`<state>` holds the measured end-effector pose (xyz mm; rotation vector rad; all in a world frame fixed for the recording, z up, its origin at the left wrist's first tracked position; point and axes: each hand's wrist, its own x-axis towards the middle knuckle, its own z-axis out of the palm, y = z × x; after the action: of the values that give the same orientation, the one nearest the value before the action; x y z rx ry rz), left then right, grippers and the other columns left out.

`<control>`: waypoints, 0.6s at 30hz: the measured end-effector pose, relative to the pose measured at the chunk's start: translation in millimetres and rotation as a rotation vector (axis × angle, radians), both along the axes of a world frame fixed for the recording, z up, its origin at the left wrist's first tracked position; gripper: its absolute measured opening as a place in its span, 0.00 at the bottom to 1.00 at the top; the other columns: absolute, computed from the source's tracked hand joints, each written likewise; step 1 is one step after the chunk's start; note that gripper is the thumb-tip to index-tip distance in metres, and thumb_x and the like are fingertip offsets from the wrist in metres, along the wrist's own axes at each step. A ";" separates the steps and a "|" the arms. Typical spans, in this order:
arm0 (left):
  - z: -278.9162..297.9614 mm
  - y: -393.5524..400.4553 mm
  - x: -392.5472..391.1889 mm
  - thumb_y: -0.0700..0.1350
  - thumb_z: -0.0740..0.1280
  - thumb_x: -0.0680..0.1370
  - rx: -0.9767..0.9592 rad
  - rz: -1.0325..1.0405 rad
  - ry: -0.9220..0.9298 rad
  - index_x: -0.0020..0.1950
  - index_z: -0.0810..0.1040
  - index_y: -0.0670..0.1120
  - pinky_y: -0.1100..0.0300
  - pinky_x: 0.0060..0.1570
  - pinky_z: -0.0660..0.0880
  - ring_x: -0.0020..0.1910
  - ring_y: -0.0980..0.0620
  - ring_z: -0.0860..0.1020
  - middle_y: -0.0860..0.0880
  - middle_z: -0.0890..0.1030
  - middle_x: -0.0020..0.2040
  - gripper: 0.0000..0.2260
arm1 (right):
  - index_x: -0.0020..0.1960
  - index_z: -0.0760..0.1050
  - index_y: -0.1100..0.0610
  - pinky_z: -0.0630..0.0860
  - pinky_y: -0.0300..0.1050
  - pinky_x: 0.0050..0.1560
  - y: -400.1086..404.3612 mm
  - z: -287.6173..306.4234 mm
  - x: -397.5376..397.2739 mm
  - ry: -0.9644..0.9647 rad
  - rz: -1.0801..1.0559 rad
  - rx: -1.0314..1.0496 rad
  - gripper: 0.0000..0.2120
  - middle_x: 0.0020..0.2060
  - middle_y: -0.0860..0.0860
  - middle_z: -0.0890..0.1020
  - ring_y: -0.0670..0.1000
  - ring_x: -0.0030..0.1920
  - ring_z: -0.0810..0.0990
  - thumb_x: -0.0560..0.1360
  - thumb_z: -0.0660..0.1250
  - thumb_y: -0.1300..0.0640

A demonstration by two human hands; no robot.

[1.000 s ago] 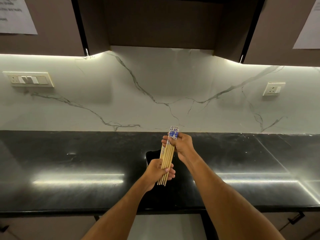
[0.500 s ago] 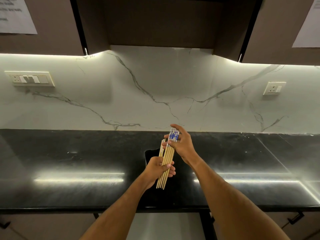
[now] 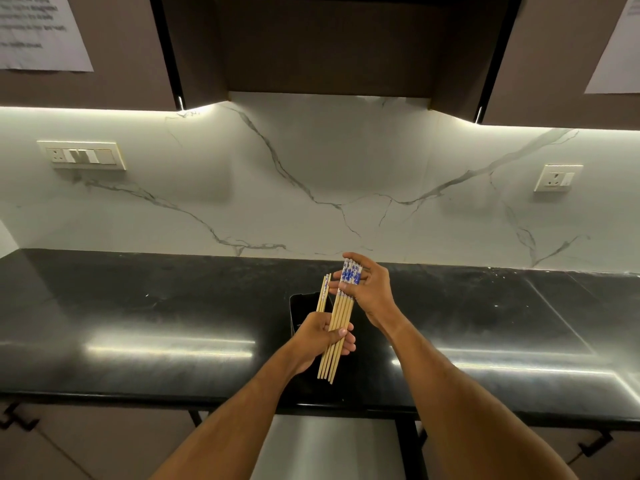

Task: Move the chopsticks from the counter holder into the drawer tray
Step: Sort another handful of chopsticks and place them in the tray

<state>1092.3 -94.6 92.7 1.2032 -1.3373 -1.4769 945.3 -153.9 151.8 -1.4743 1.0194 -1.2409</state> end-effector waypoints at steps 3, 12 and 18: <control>1.9 6.4 -2.7 0.37 0.65 0.82 -0.011 0.036 0.013 0.62 0.79 0.38 0.46 0.57 0.82 0.52 0.42 0.86 0.39 0.86 0.50 0.09 | 0.70 0.74 0.60 0.83 0.64 0.54 6.4 -1.2 -2.9 -0.039 -0.040 0.007 0.27 0.50 0.62 0.85 0.60 0.48 0.88 0.73 0.71 0.75; 20.0 26.7 3.9 0.38 0.68 0.81 0.031 0.029 -0.070 0.61 0.79 0.36 0.46 0.55 0.83 0.50 0.43 0.87 0.39 0.87 0.48 0.10 | 0.70 0.73 0.60 0.83 0.64 0.56 39.6 -4.7 -1.5 -0.225 -0.174 0.123 0.27 0.49 0.63 0.85 0.61 0.47 0.88 0.74 0.70 0.76; 22.7 60.8 22.6 0.38 0.68 0.81 0.082 -0.049 -0.134 0.59 0.81 0.36 0.49 0.53 0.83 0.49 0.42 0.87 0.38 0.87 0.48 0.09 | 0.68 0.74 0.58 0.82 0.64 0.56 80.5 -8.5 13.7 -0.249 -0.180 0.153 0.27 0.49 0.63 0.85 0.62 0.48 0.88 0.73 0.71 0.76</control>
<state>1114.9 -33.8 115.4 1.3508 -1.4155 -1.5215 958.9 -73.4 143.3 -1.0994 1.0687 -1.4016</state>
